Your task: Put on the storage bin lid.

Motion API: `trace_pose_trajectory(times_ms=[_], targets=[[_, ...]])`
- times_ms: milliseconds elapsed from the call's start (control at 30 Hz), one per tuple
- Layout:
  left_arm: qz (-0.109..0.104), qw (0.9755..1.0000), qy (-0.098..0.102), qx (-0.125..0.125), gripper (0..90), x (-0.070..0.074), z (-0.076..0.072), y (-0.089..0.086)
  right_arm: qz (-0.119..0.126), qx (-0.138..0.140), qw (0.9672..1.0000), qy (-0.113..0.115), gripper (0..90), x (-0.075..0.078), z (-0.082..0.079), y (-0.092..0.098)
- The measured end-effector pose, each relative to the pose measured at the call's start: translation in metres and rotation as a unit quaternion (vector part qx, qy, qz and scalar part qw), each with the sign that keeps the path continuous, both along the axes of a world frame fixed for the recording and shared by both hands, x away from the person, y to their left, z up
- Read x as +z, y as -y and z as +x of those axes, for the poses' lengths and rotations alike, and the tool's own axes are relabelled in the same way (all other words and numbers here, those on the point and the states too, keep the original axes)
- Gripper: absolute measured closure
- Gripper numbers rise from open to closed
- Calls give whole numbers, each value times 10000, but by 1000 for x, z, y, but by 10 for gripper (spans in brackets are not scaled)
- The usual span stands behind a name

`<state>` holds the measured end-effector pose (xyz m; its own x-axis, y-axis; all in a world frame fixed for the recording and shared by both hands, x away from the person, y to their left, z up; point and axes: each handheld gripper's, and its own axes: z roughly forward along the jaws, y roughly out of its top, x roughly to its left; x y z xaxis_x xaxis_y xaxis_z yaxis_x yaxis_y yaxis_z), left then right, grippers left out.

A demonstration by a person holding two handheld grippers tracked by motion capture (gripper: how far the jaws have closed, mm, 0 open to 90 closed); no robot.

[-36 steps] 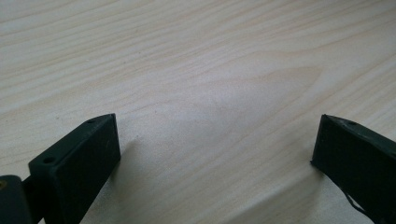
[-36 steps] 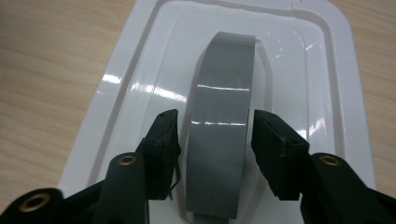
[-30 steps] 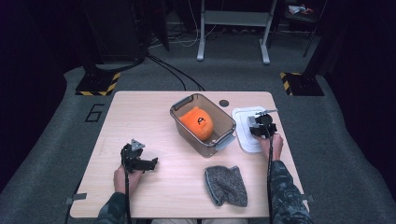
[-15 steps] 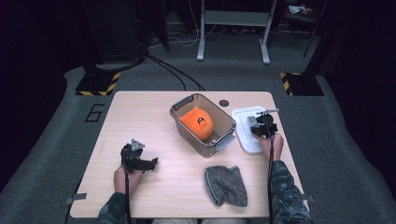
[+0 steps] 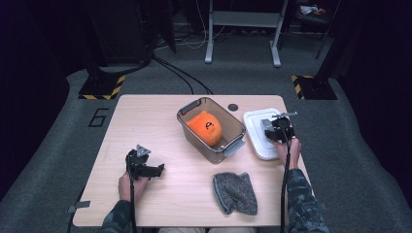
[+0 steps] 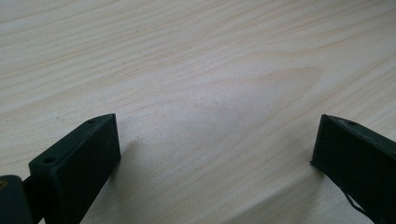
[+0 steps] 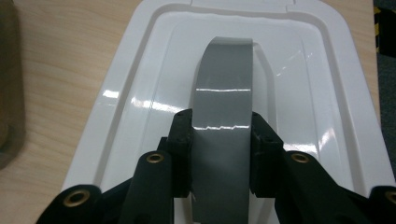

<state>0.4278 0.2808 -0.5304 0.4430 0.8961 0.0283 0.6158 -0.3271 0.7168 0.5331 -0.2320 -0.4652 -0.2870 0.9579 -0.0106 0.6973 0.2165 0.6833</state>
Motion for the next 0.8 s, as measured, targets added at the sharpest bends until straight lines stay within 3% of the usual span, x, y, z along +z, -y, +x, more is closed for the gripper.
trace_pose_trajectory(times_ms=[800], targets=[[25,10000,-24,-16,6,1,0,0,-185,238,9991,313,669,75,-4,7]])
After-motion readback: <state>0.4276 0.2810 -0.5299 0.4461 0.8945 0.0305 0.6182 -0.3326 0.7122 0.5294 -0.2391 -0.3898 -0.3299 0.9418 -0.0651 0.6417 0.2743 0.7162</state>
